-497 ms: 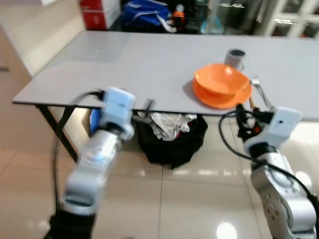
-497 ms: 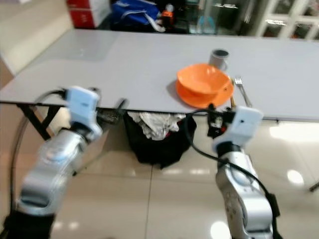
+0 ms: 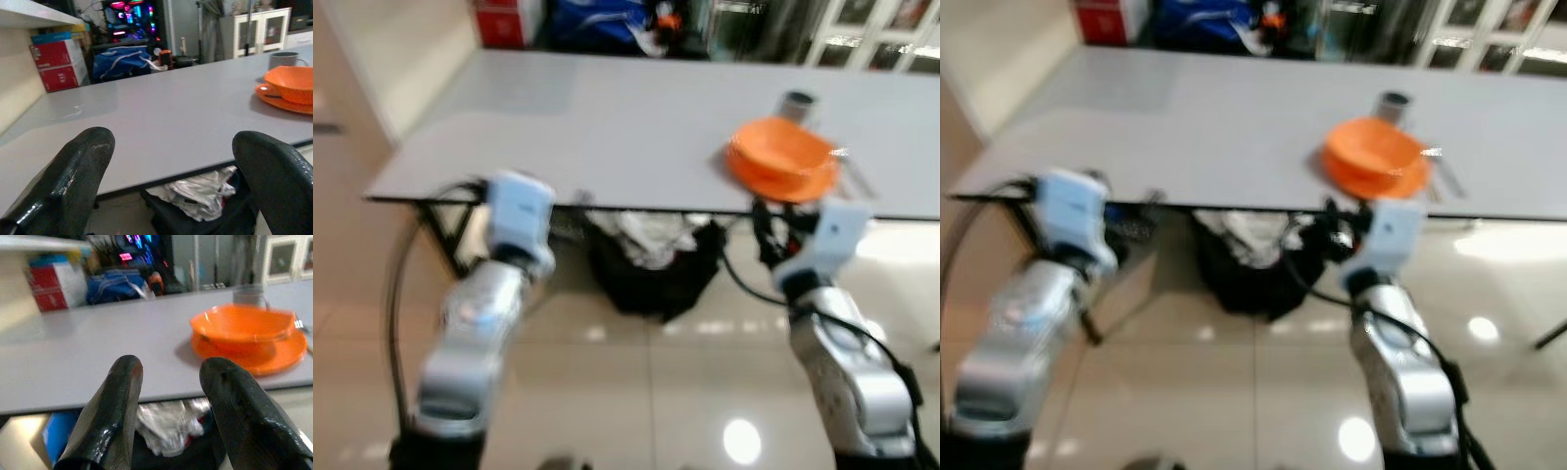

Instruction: Setting the table

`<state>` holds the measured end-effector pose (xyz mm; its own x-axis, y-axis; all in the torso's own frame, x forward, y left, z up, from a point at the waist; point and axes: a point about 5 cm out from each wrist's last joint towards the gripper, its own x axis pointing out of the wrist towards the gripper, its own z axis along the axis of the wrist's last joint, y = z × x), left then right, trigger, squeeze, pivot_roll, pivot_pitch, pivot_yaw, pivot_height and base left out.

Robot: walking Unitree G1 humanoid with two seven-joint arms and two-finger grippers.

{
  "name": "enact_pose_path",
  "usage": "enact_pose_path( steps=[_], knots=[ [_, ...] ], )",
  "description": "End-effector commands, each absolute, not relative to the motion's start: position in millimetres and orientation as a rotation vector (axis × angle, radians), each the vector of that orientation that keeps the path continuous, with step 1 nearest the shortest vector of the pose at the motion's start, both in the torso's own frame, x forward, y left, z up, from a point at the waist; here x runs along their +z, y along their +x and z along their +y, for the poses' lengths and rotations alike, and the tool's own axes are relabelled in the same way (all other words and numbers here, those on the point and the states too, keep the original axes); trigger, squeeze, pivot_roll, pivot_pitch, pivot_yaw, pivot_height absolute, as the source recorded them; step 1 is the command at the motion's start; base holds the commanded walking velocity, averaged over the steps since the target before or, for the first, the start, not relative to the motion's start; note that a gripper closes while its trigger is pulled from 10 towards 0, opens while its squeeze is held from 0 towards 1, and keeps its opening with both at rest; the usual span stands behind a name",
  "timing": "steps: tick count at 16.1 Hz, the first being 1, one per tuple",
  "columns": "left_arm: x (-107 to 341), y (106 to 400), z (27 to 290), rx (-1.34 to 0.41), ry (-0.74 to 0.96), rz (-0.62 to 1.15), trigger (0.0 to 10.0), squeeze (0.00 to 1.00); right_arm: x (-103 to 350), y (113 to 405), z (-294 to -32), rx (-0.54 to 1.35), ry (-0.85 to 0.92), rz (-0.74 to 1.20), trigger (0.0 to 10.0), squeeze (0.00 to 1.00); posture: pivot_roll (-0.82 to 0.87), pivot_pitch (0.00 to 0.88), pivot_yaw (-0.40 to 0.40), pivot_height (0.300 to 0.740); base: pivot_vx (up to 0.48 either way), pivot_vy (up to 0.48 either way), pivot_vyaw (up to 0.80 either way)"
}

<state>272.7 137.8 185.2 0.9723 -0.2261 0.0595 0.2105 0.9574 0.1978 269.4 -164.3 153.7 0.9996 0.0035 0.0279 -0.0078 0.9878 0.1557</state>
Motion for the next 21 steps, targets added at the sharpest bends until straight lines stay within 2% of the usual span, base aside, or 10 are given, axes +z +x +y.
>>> enact_pose_path(
  steps=[1, 9, 20, 21],
  knots=[
    [189, 272, 145, -0.189, 0.205, -0.087, 10.0, 0.0, 160, 271, -161, 0.021, 0.155, -0.053, 10.0, 0.0, 0.09, 0.043, -0.064, 0.74, 0.0, 0.48, 0.0],
    [201, 282, 147, -0.186, 0.19, -0.122, 10.0, 0.0, 165, 269, -164, 0.015, 0.14, -0.074, 10.0, 0.0, 0.06, 0.041, -0.032, 0.74, 0.0, 0.48, 0.0],
    [217, 283, 156, -0.139, 0.181, -0.167, 10.0, 0.0, 169, 279, -156, 0.057, 0.15, -0.08, 10.0, 0.0, 0.08, 0.027, -0.058, 0.74, 0.0, 0.48, -0.04],
    [217, 283, 156, -0.139, 0.179, -0.168, 10.0, 0.0, 169, 279, -156, 0.058, 0.15, -0.081, 10.0, 0.0, 0.08, 0.027, -0.058, 0.74, 0.0, 0.48, -0.8]
  ],
)
